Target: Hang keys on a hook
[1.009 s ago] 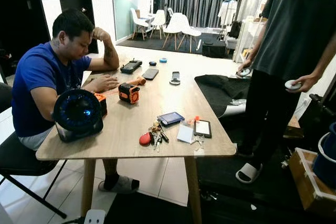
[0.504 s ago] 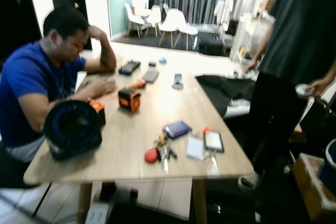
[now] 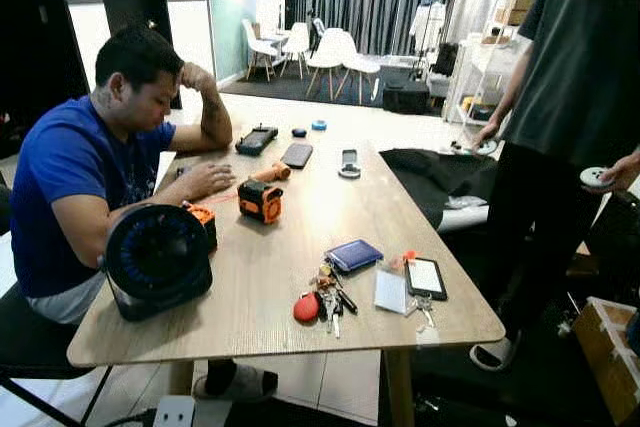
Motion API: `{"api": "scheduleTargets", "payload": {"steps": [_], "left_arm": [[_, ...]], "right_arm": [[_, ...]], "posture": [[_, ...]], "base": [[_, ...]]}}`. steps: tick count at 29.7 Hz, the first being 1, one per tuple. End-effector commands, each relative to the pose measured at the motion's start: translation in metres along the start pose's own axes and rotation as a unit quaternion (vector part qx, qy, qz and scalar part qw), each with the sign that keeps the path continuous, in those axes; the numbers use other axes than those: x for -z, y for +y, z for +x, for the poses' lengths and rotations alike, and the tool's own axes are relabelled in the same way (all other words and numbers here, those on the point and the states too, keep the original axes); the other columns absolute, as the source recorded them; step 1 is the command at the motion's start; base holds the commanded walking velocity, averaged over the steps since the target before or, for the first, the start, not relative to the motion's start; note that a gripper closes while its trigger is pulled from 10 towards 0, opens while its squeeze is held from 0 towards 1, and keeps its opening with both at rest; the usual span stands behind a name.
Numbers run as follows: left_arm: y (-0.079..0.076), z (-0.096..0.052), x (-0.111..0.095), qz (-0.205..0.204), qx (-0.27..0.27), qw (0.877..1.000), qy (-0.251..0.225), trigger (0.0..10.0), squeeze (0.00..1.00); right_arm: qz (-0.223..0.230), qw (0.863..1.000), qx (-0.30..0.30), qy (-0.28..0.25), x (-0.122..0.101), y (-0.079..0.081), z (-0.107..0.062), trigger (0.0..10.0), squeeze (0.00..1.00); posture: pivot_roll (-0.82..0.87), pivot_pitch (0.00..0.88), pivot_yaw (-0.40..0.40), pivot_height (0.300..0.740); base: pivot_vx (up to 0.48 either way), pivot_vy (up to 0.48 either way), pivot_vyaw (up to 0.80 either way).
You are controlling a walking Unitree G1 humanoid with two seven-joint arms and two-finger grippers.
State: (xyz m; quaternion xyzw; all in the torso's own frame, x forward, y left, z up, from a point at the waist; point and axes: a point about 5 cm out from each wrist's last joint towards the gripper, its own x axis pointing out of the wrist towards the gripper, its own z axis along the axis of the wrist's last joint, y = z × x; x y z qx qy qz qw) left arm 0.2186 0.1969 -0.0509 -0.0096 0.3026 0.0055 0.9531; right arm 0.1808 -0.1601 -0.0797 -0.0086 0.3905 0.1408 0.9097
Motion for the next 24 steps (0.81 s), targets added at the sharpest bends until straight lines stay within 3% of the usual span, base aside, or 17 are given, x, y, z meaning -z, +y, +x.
{"api": "scheduleTargets", "payload": {"steps": [1,24], "left_arm": [[-0.0008,-0.0022,0.0067,-0.001,-0.002,1.000,0.011,10.0,0.00],[-0.0107,-0.0013,0.0071,0.037,0.031,0.999,0.014,10.0,0.00]], "right_arm": [[0.002,1.000,0.002,0.005,0.0020,-0.0020,-0.0011,10.0,0.00],[0.027,0.999,0.017,0.005,0.0046,-0.0061,-0.0028,10.0,0.00]], "posture": [[0.12,0.000,-0.033,0.740],[0.11,0.000,-0.039,0.740]], "base": [[0.000,0.000,0.00],[0.000,0.000,0.00]]}}
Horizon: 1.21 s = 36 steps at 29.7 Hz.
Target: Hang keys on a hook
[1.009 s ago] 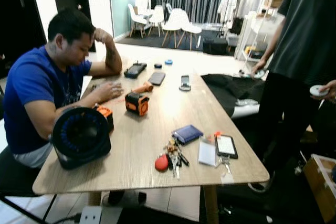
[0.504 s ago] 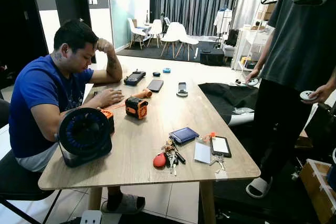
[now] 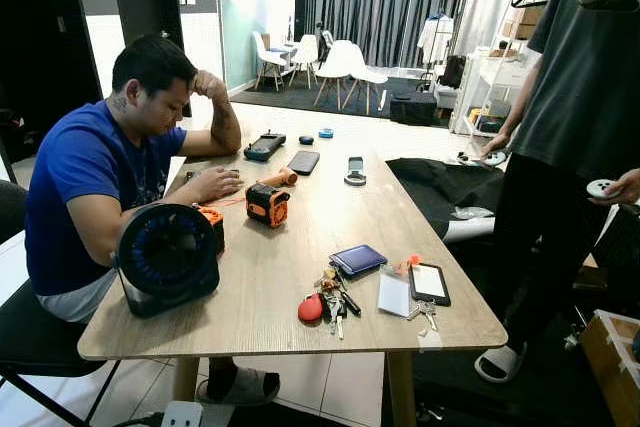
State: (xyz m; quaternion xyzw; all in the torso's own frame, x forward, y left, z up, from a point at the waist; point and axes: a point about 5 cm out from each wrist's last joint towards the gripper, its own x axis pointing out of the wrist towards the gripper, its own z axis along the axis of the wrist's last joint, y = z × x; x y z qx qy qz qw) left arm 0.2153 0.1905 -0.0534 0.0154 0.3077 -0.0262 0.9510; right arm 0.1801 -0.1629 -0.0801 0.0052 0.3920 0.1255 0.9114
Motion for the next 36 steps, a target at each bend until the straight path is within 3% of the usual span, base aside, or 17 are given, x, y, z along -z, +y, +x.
{"api": "scheduleTargets", "payload": {"steps": [1,11,19,23,36], "left_arm": [[-0.005,0.000,0.003,0.003,0.009,1.000,0.009,10.0,0.00],[0.000,-0.001,0.005,0.001,-0.004,1.000,0.015,10.0,0.00],[-0.003,-0.006,0.019,0.030,0.002,0.999,0.043,10.0,0.00],[-0.002,-0.006,0.014,0.025,0.008,0.999,0.018,10.0,0.00],[-0.001,-0.006,0.015,0.034,0.020,0.999,0.031,10.0,0.00]], "right_arm": [[0.011,1.000,0.011,0.006,0.004,-0.004,-0.002,10.0,0.00],[0.036,0.999,0.030,0.010,0.010,-0.010,-0.006,10.0,0.00],[0.043,0.998,0.037,0.012,0.011,-0.010,-0.006,10.0,0.00],[0.045,0.998,0.036,0.011,0.012,-0.008,-0.006,10.0,0.00],[0.046,0.998,0.039,0.013,0.017,-0.007,-0.008,10.0,0.00]], "posture": [[0.11,0.000,-0.039,0.740],[0.11,0.000,-0.030,0.740],[0.11,0.000,-0.018,0.740],[0.11,0.000,-0.014,0.740],[0.11,0.004,0.004,0.740]], "base": [[0.000,0.000,0.00],[0.000,0.000,0.00],[0.000,0.000,0.00],[0.000,0.000,0.00],[0.000,0.000,0.00]]}}
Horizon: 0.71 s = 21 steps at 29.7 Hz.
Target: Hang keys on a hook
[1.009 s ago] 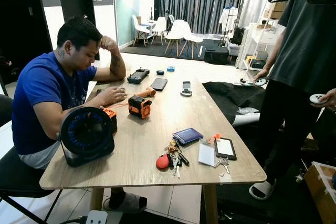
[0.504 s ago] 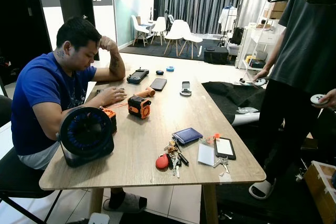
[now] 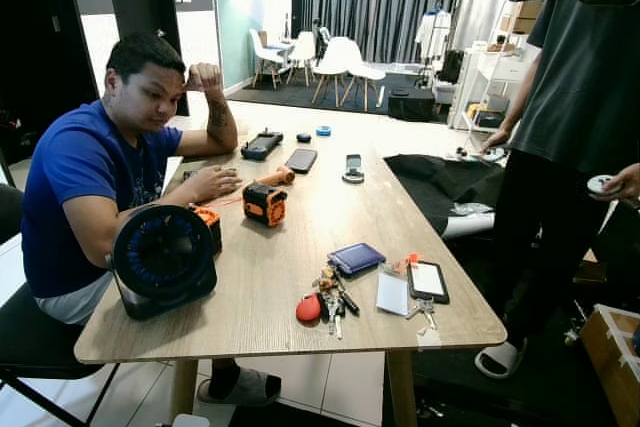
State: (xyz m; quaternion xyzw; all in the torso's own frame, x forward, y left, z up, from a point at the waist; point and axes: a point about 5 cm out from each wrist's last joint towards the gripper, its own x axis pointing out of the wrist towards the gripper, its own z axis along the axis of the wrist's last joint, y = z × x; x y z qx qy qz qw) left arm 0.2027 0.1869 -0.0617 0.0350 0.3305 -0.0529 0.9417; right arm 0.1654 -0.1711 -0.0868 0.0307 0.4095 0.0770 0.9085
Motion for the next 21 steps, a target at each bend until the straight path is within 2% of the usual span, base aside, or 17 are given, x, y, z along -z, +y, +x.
{"api": "scheduleTargets", "payload": {"steps": [1,5,12,15,17,21], "left_arm": [[0.0031,-0.0004,0.0003,0.011,0.002,1.000,0.005,10.0,0.00],[0.0092,0.0015,-0.0079,0.011,-0.005,1.000,-0.007,10.0,0.00],[0.0120,0.0001,-0.0050,0.007,-0.005,1.000,-0.001,10.0,0.00],[0.0094,0.0002,-0.0035,0.015,0.004,1.000,0.005,10.0,0.00],[0.0066,-0.0002,-0.0027,0.036,0.019,0.999,0.007,10.0,0.00],[0.0121,-0.0012,-0.0019,0.041,0.011,0.999,0.010,10.0,0.00]], "right_arm": [[0.002,1.000,0.006,0.000,0.0015,-0.0008,-0.0008,10.0,0.00],[0.008,1.000,0.008,0.000,0.0048,0.0028,-0.0012,10.0,0.00],[0.008,1.000,0.006,-0.002,0.0045,0.0052,-0.0007,10.0,0.00],[0.003,1.000,0.006,-0.001,0.0035,0.0043,-0.0004,10.0,0.00],[-0.006,1.000,0.004,-0.001,0.0029,0.0043,-0.0002,10.0,0.00],[-0.015,1.000,-0.002,-0.003,0.0021,0.0084,0.0007,10.0,0.00]], "posture": [[0.11,0.005,0.009,0.740],[0.11,0.005,0.021,0.740],[0.11,0.001,0.017,0.740],[0.11,0.001,0.016,0.740],[0.11,0.005,0.024,0.740],[0.12,0.004,0.021,0.740]], "base": [[0.000,0.000,0.00],[0.000,0.000,0.00],[0.000,0.000,0.00],[0.000,0.000,0.00],[0.000,0.000,0.00],[0.000,0.000,0.00]]}}
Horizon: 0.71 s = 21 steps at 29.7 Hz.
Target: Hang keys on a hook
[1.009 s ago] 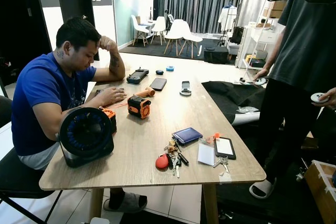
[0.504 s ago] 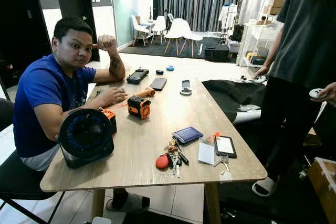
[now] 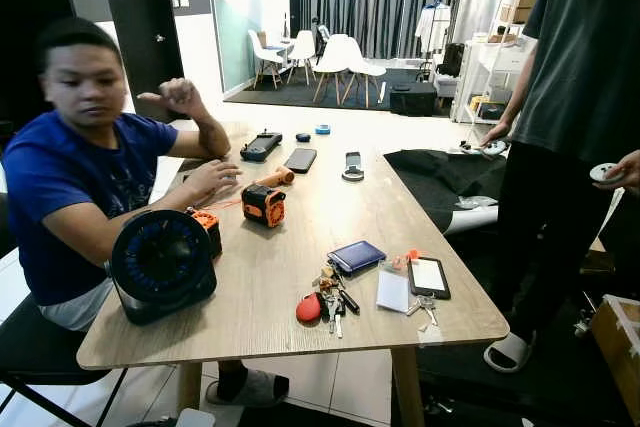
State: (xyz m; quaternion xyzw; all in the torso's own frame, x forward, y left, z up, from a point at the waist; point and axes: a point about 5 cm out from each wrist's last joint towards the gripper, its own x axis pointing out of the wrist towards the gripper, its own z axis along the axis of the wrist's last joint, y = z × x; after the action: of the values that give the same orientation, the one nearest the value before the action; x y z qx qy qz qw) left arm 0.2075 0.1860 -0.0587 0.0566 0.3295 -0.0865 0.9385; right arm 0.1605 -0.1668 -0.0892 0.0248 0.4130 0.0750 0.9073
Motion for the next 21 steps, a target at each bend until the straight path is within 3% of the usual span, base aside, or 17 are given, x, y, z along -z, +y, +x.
{"api": "scheduleTargets", "payload": {"steps": [1,9,11,21], "left_arm": [[0.014,-0.004,0.004,0.002,-0.023,1.000,0.010,10.0,0.00],[0.007,-0.002,0.002,-0.016,-0.030,0.999,0.000,10.0,0.00],[-0.004,0.000,0.002,-0.029,-0.026,0.999,-0.008,10.0,0.00],[-0.007,-0.001,0.005,-0.039,-0.033,0.999,-0.005,10.0,0.00]], "right_arm": [[-0.026,1.000,-0.015,-0.007,-0.003,0.006,0.002,10.0,0.00],[-0.068,0.997,-0.030,-0.003,-0.008,0.001,0.002,10.0,0.00],[-0.087,0.996,-0.031,-0.008,-0.019,-0.008,0.003,10.0,0.00],[-0.092,0.995,-0.027,-0.008,-0.021,-0.012,0.003,10.0,0.00]], "posture": [[0.12,0.000,0.012,0.740],[0.12,0.000,-0.045,0.740],[0.13,0.000,-0.074,0.740],[0.12,0.000,-0.074,0.740]], "base": [[0.000,0.000,0.00],[0.000,0.000,0.00],[0.000,0.000,0.00],[0.000,0.000,0.00]]}}
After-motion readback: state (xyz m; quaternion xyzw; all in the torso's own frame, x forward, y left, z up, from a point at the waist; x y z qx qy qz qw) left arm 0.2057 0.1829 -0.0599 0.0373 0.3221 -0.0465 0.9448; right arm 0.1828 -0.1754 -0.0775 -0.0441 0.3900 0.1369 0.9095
